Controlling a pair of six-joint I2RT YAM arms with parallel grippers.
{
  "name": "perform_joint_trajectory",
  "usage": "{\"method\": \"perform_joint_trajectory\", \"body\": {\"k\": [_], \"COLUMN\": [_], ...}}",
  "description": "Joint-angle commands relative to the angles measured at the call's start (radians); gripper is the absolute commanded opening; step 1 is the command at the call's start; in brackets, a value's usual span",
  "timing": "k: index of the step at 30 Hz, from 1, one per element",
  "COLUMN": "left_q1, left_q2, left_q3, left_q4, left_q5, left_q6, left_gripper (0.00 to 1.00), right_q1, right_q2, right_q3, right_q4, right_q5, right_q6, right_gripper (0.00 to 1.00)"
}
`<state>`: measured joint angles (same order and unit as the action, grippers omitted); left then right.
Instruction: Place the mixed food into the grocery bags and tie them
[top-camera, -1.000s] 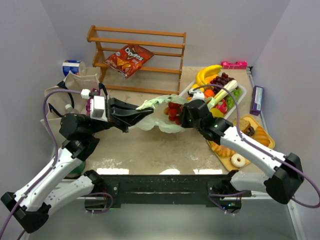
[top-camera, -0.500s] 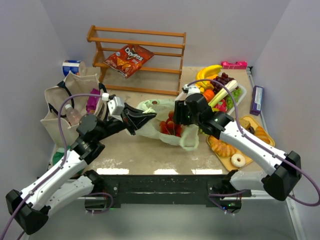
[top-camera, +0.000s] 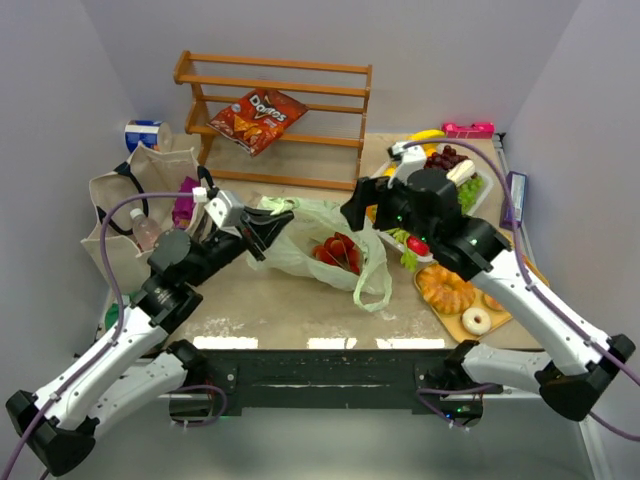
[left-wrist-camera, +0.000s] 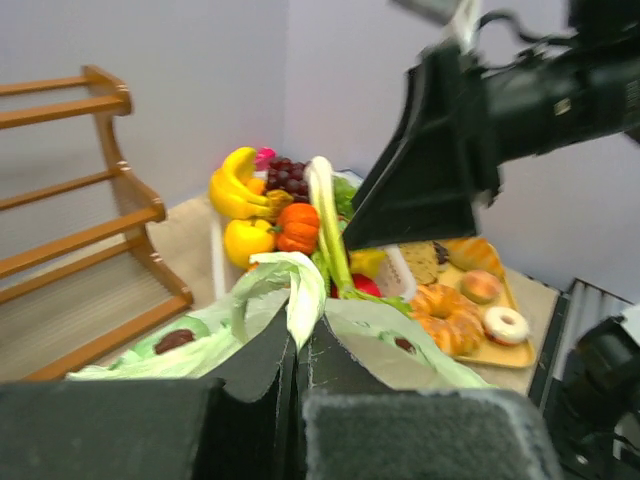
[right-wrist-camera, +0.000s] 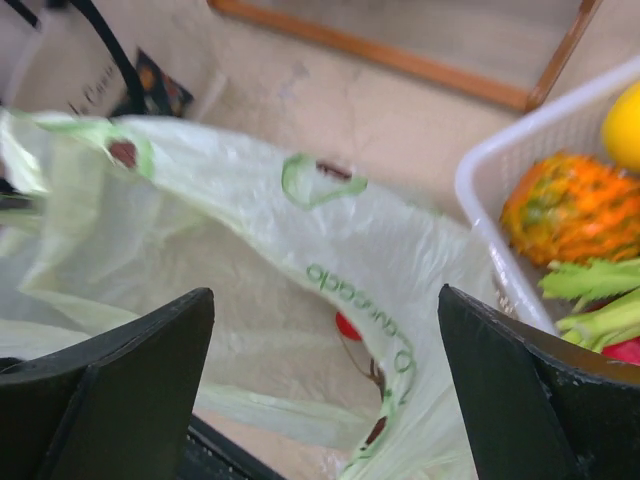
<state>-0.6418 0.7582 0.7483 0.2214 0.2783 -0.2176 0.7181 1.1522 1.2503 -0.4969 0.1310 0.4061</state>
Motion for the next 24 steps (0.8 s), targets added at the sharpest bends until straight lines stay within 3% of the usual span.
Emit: {"method": "perform_joint_trajectory", "body": {"k": [1, 4, 7, 11, 24], "left_q1": [0.007, 0.005, 0.007, 0.005, 0.005], "left_q2": [-0.046, -0.069, -0.103, -0.105, -0.02], "left_q3": [0.002, -0.018, -0.064, -0.079, -0.061], "left_q4": [-0.025, -0.085, -0.114, -0.151, -0.169], "left_q5": [-0.136, -0.174, -0.212, -0.248, -0.165], "left_q6": [0.092, 0.109, 0.138, 0.149, 0.118], "left_gripper": [0.0, 0.0, 0.0, 0.0, 0.0], "right_q1": [-0.109, -0.263, -0.313, -0.364, -0.448], "right_q2": [-0.019, 0.059, 0.15, 0.303, 0.455], "right_q3": [0.102, 0.136, 0.199, 0.239, 0.204], "right_q4": [-0.006, -0.003, -0.031, -0.049, -0.019], "right_q5": [0.01, -0.082, -0.024, 0.085, 0.187], "right_q6": [-0.075, -0.105, -0.154, -0.174, -0.199], "right_gripper": [0.99, 0.99, 0.99, 0.98, 0.97]}}
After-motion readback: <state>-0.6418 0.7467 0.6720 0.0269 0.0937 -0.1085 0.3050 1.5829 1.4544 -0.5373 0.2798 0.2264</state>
